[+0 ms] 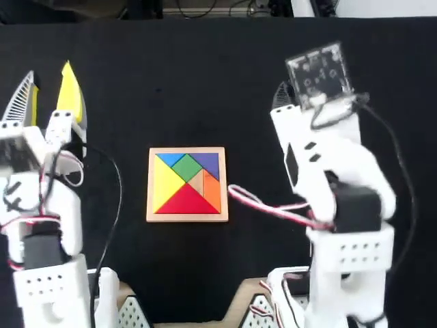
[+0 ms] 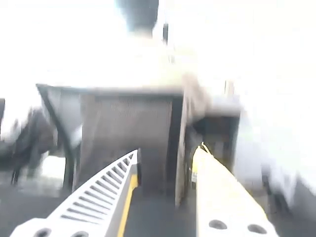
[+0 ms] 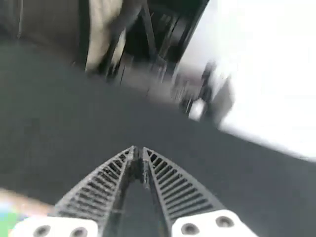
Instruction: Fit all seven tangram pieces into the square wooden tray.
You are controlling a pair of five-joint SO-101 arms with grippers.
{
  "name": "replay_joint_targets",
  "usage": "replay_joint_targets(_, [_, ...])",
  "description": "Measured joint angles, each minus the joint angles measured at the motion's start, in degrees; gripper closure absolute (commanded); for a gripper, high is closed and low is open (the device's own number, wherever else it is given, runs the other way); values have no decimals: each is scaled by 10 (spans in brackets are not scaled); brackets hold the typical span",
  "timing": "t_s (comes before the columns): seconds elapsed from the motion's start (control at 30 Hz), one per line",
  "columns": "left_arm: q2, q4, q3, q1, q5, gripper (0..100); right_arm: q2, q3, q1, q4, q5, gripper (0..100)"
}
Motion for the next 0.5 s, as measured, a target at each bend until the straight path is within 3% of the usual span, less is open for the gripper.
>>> replay_joint_targets(0.2, [-25,-377,168,57,0,811,-161,171,-35,-300,-1,986])
replay_joint_targets(0.33, [-29,-462,242,92,0,811,-229,360,-45,-522,0,986])
replay_joint_targets(0.5, [-29,-531,347,88,0,811,-364,631,-47,-802,0,985])
